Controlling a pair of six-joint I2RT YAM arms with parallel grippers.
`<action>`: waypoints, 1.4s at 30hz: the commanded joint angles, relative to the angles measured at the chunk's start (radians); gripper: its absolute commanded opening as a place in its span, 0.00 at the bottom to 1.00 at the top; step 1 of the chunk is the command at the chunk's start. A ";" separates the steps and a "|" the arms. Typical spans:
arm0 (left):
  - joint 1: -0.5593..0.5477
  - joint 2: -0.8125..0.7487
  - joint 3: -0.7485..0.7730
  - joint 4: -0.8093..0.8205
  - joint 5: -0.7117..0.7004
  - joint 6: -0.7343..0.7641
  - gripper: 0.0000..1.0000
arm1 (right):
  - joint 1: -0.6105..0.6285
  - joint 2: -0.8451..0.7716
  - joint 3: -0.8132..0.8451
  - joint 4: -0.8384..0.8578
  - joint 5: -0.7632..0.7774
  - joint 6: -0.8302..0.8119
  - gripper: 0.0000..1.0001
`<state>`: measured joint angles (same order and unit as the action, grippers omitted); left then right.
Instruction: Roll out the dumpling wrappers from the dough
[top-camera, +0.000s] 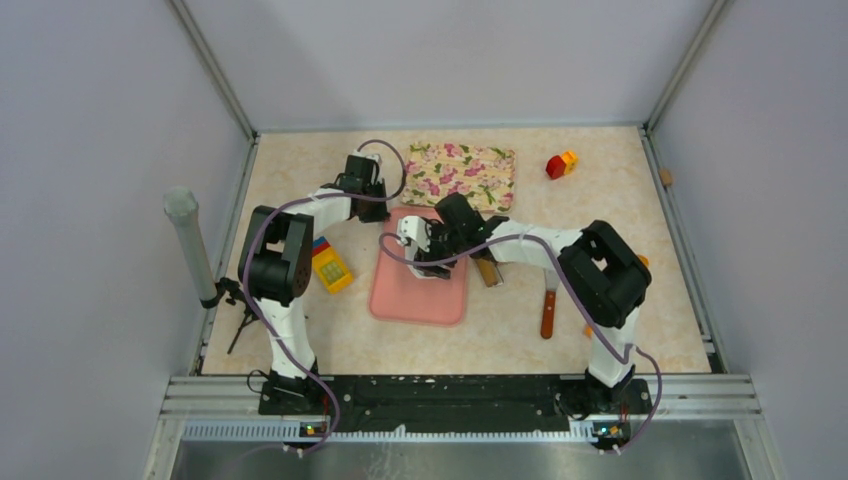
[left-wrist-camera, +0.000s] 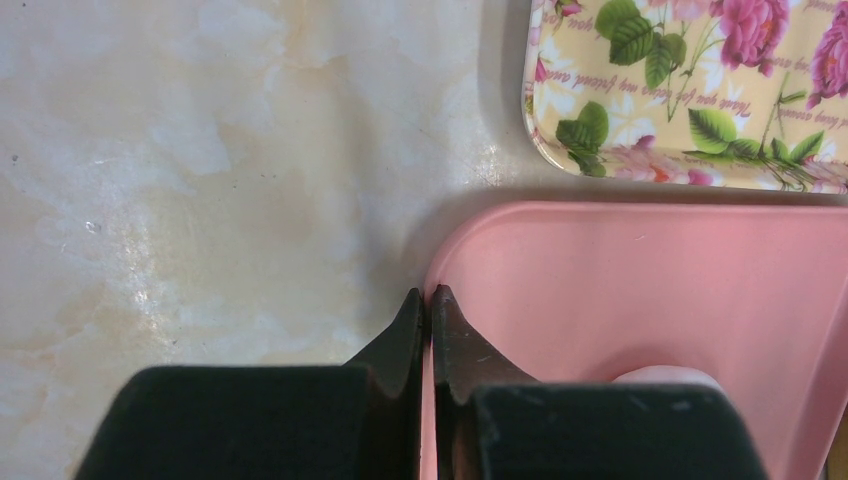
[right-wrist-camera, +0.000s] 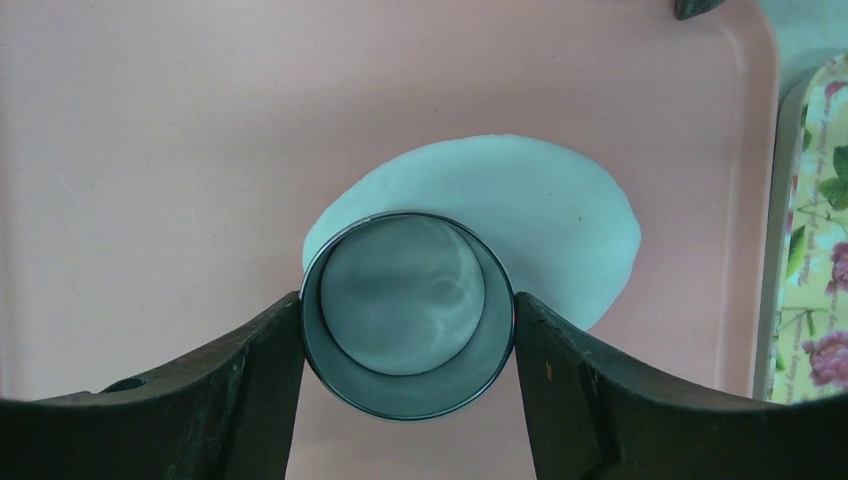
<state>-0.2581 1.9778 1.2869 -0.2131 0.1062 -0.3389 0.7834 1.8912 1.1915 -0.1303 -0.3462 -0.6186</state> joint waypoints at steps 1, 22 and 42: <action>-0.010 0.038 -0.033 -0.047 -0.033 0.005 0.00 | 0.011 0.064 0.029 -0.240 -0.061 -0.131 0.39; -0.009 0.038 -0.033 -0.049 -0.034 0.005 0.00 | -0.015 0.067 -0.009 -0.127 -0.009 0.052 0.43; -0.010 0.039 -0.030 -0.054 -0.039 0.005 0.00 | 0.023 0.050 -0.047 -0.148 0.133 0.146 0.43</action>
<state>-0.2600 1.9778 1.2873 -0.2134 0.1028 -0.3386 0.7986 1.8896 1.1664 -0.0738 -0.2520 -0.4507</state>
